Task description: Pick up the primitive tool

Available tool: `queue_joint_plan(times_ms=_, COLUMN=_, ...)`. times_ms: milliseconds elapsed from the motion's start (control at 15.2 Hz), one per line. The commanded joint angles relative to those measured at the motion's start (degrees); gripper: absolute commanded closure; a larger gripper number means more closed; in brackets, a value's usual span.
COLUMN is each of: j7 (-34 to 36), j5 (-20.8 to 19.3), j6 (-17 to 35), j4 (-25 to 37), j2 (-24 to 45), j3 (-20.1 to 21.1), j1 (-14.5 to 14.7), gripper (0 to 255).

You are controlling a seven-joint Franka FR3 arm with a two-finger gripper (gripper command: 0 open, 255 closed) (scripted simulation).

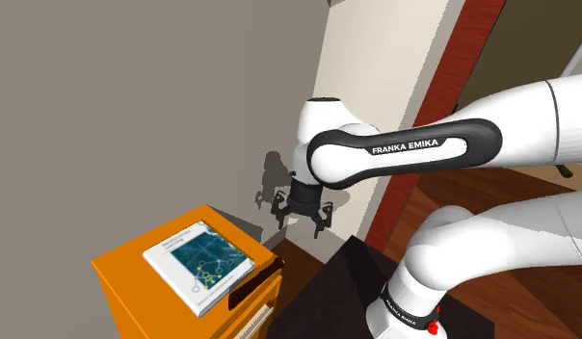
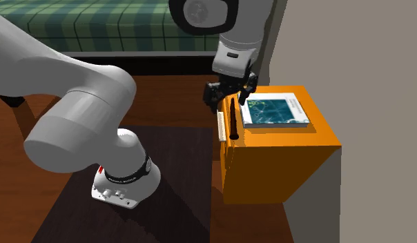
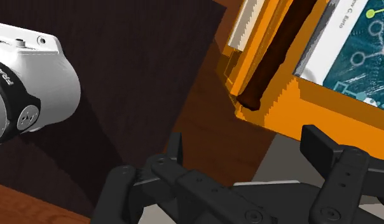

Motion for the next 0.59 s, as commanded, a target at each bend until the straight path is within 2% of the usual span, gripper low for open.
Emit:
queue_joint_plan(times_ms=0, j7=6.60, j5=3.58, j6=3.86, j4=-0.47, j2=2.84, j3=3.41, j1=-0.35, gripper=0)
queue_joint_plan(times_ms=330, j7=21.50, j5=10.27, j6=15.65, j4=0.61, j2=13.68, j3=12.43, j1=-3.19, gripper=0)
queue_joint_plan(times_ms=528, j7=30.58, j5=11.79, j6=23.49, j4=2.42, j2=21.76, j3=18.10, j1=-6.44, gripper=0)
